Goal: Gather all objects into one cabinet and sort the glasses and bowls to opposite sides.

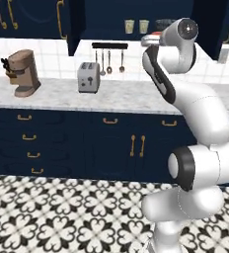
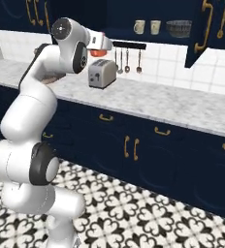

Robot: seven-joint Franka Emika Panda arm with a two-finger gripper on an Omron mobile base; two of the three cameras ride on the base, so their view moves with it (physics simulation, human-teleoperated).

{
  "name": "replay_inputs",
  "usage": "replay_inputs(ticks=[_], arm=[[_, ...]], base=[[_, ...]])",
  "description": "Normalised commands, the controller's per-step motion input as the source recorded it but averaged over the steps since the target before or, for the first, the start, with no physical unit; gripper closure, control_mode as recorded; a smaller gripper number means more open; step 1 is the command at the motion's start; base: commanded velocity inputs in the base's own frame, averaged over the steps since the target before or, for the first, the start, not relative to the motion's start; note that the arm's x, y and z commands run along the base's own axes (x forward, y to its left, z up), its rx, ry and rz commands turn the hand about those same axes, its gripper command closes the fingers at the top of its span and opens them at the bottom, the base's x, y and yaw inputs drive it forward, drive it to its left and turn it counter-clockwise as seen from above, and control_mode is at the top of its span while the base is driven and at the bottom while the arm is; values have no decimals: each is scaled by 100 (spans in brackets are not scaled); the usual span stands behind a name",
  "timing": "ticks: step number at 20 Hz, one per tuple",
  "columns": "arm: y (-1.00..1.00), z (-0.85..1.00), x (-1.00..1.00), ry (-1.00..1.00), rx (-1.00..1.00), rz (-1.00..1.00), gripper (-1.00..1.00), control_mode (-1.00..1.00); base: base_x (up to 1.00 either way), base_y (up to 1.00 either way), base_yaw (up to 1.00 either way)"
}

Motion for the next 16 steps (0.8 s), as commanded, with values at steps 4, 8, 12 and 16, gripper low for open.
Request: replay_inputs(ticks=[4,8,12,16], arm=[[0,0,0,0,0,0,100,100],[0,0,0,0,0,0,100,100],[0,0,0,0,0,0,100,100],[0,0,0,0,0,0,100,100]], base=[[100,5,4],[100,17,10],[100,3,-4],[100,25,-25]])
